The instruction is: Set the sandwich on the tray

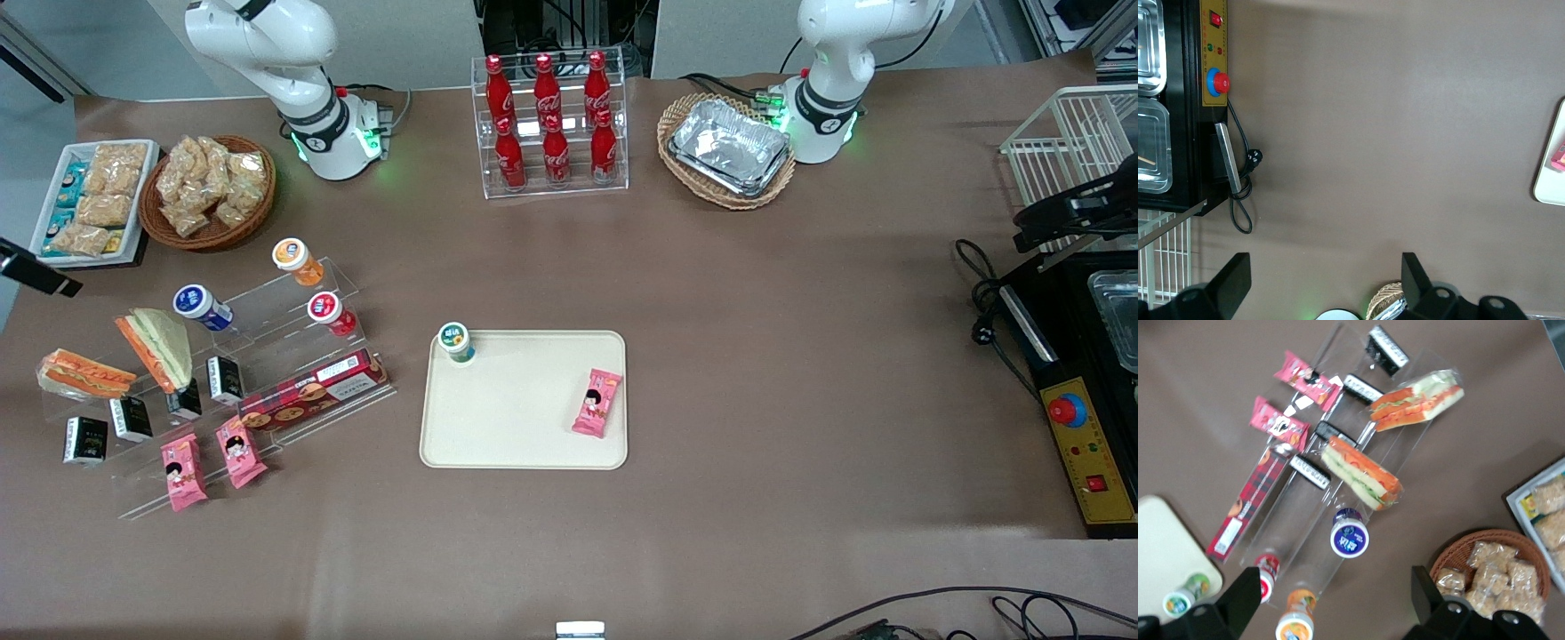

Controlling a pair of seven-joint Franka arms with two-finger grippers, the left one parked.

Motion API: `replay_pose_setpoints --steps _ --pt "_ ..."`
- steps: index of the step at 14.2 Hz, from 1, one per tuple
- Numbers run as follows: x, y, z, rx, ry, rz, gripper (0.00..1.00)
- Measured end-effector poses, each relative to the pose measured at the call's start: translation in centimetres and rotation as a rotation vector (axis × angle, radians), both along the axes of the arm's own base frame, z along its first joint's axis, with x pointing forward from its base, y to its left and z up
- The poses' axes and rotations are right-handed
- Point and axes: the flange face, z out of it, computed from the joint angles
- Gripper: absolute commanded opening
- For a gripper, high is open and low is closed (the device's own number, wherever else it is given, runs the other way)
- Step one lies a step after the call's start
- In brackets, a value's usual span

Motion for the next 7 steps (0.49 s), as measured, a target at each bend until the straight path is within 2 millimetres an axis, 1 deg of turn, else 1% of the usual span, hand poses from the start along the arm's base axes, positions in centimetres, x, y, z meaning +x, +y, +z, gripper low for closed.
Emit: replay_pose_setpoints --steps 3,7 --pt "0.6 -2.8 -1.1 -0.014 -0.023 -0.199 1.0" --pt "0.7 -6.8 -2.4 0.052 -0.059 -0.418 1.0"
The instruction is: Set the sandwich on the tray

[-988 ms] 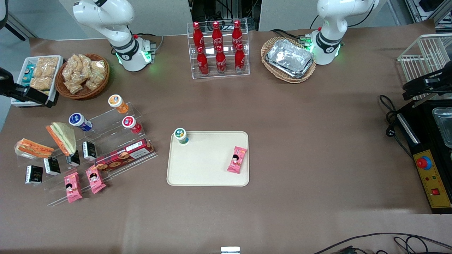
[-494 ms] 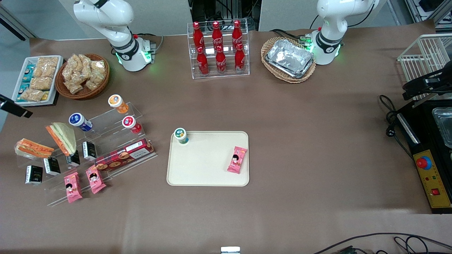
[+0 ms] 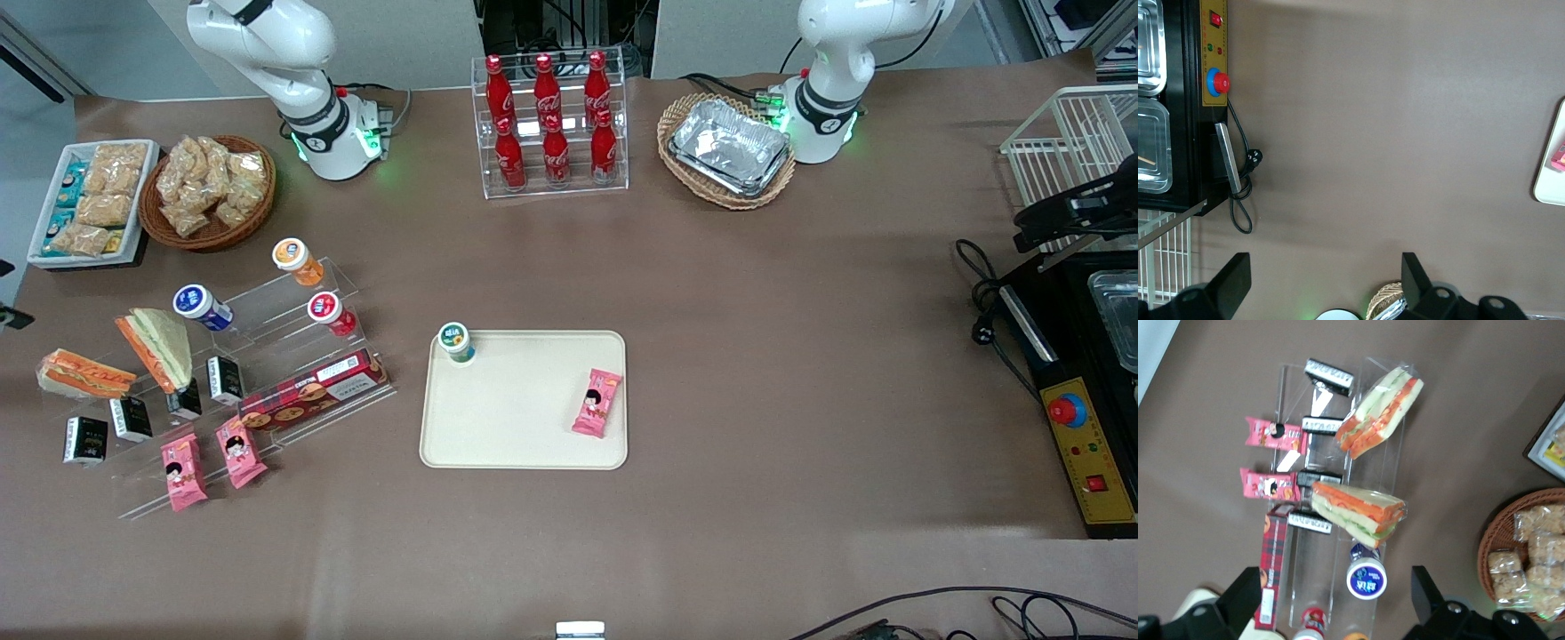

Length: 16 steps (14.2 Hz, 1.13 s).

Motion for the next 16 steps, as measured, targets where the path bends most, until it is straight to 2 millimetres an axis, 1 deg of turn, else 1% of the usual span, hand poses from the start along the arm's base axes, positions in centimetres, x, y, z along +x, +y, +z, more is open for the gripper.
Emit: replay_pose_setpoints --steps 2,3,8,13,15,16 --pt "0.1 -1.5 -1.0 0.009 0.004 -0.069 1.0" --pt "0.3 -2.0 -1.5 0.008 0.003 -0.101 1.0" --pt "2.4 -3.1 -4.6 -0.002 -0.008 -0.317 1.0" --pt "2.7 -7.5 -8.5 0.009 -0.003 -0.449 1.0" --pt "3.1 -8.8 -10.0 0.014 -0.016 -0.556 1.0" --pt "3.4 -9.2 -10.6 0.014 -0.02 -0.608 1.0"
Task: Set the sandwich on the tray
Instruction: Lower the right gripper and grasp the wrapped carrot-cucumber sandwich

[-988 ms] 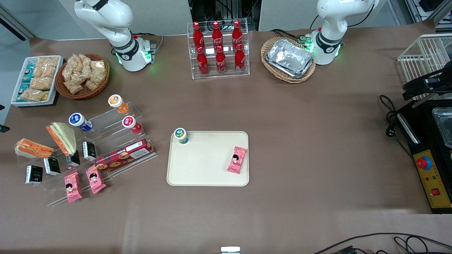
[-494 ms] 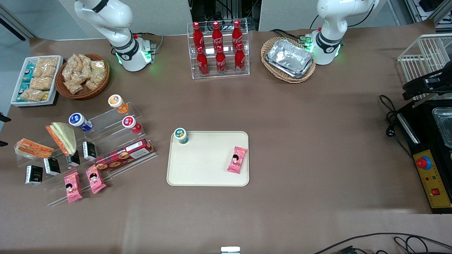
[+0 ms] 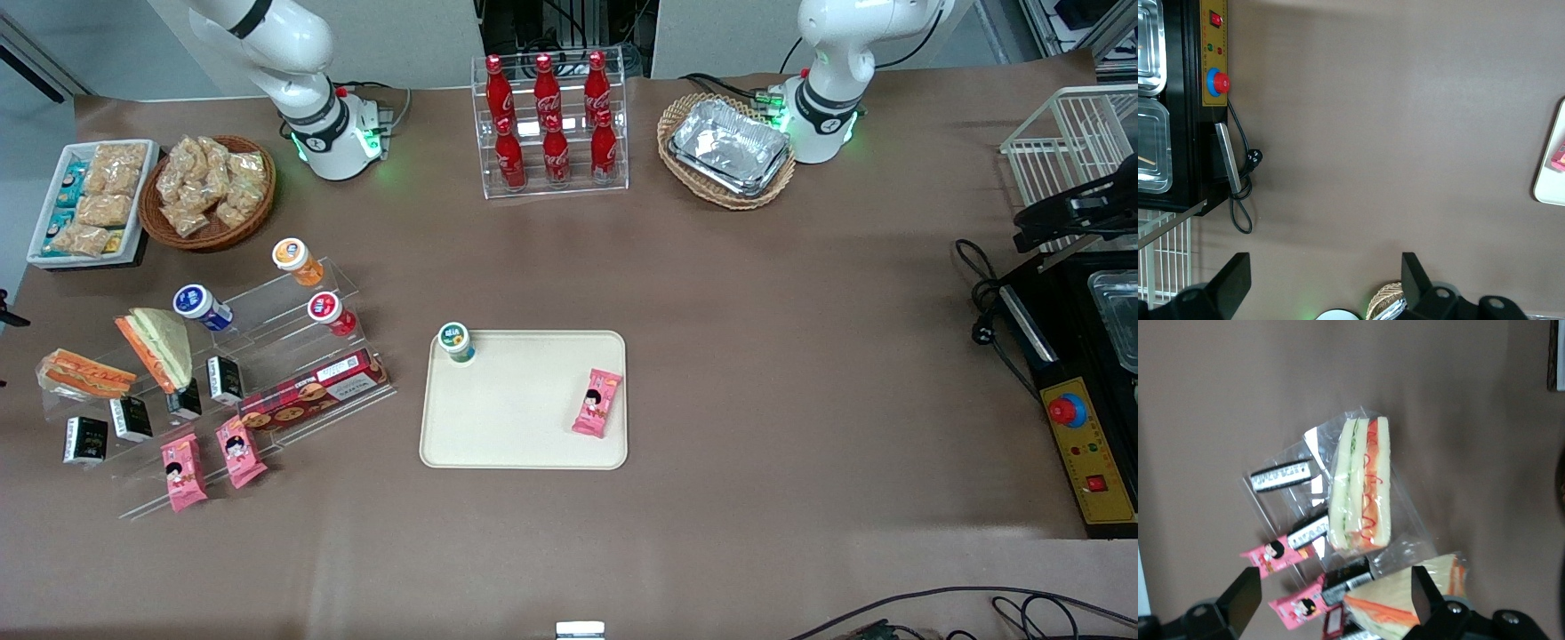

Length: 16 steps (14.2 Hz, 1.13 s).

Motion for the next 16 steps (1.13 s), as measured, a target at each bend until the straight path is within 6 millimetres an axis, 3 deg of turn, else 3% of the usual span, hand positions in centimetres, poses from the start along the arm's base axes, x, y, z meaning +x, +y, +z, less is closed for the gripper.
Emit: replay_pose_setpoints --steps 4,11,12,14,16 --pt "0.8 -0.6 -2.8 0.007 0.017 -0.141 1.0" --pt "0.9 -1.9 -7.3 0.031 0.068 -0.195 1.0" --pt "0.9 -2.0 -7.5 0.034 0.062 -0.202 0.96" --pt "0.9 -2.2 -8.0 0.029 0.046 -0.222 0.72" --pt "1.1 -2.3 -9.0 0.022 0.03 -0.237 0.66"
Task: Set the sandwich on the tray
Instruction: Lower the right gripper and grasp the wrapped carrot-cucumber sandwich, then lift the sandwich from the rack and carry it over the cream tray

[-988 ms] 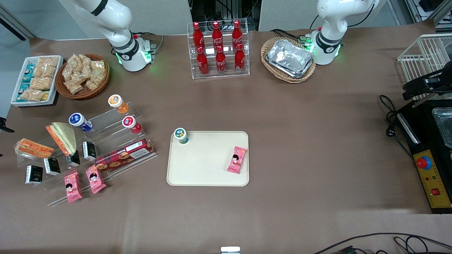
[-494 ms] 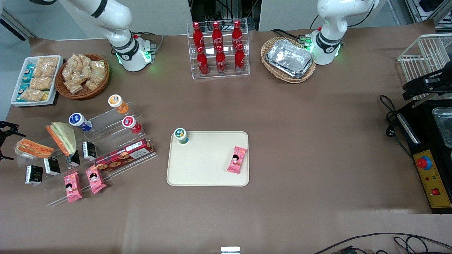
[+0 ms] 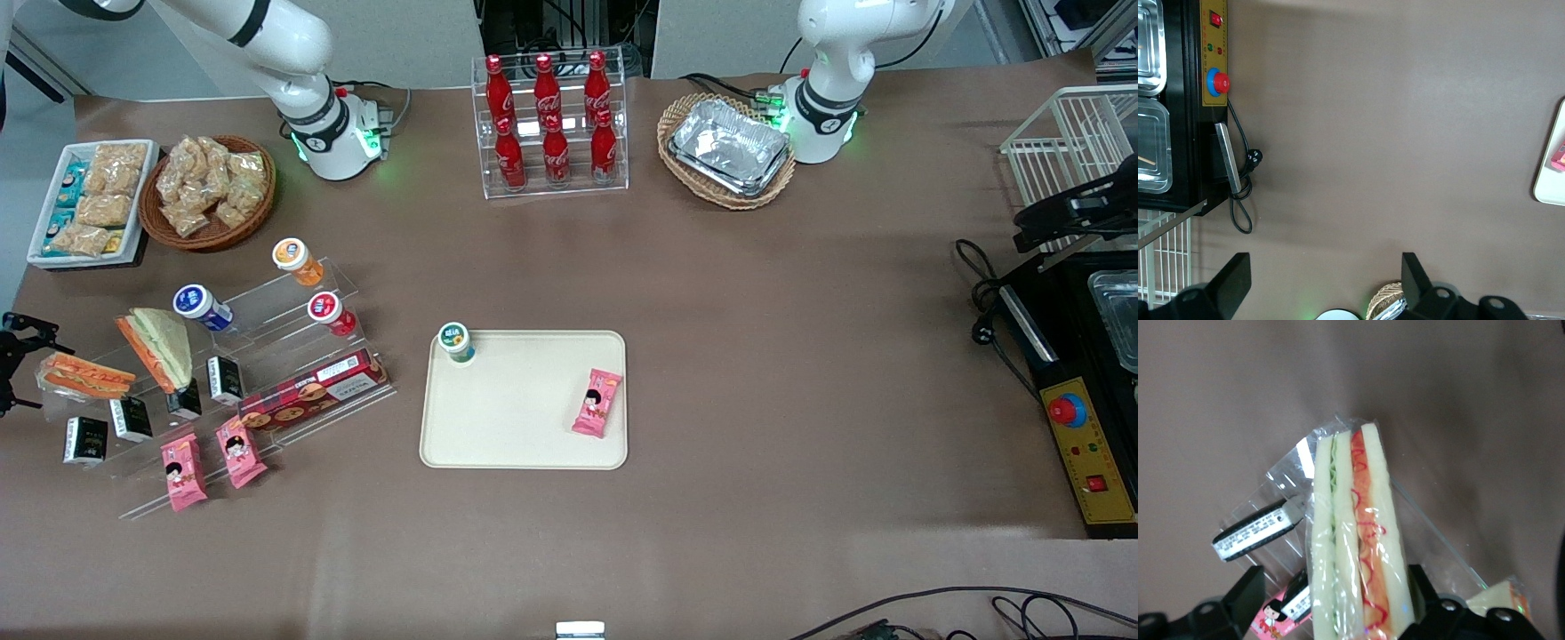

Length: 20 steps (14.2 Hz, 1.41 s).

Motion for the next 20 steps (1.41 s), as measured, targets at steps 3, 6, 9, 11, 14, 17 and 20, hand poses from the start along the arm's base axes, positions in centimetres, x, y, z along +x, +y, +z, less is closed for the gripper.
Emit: replay_pose_setpoints --steps 3,6,9,11,14,17,20 --pt "0.2 0.0 -1.2 -0.009 -0.015 -0.023 0.49" --pt "0.3 0.0 -1.7 -0.011 -0.018 -0.026 0.3" --pt "0.4 0.2 -1.2 -0.014 -0.027 -0.022 0.27" --pt "0.5 0.6 0.5 -0.024 -0.051 -0.005 0.27" --pt "1.2 2.9 5.7 -0.047 -0.118 0.06 0.27" --pt "2.0 8.2 10.9 -0.042 -0.145 0.152 0.26" --pt "3.1 16.3 13.6 -0.02 -0.145 0.263 0.18"
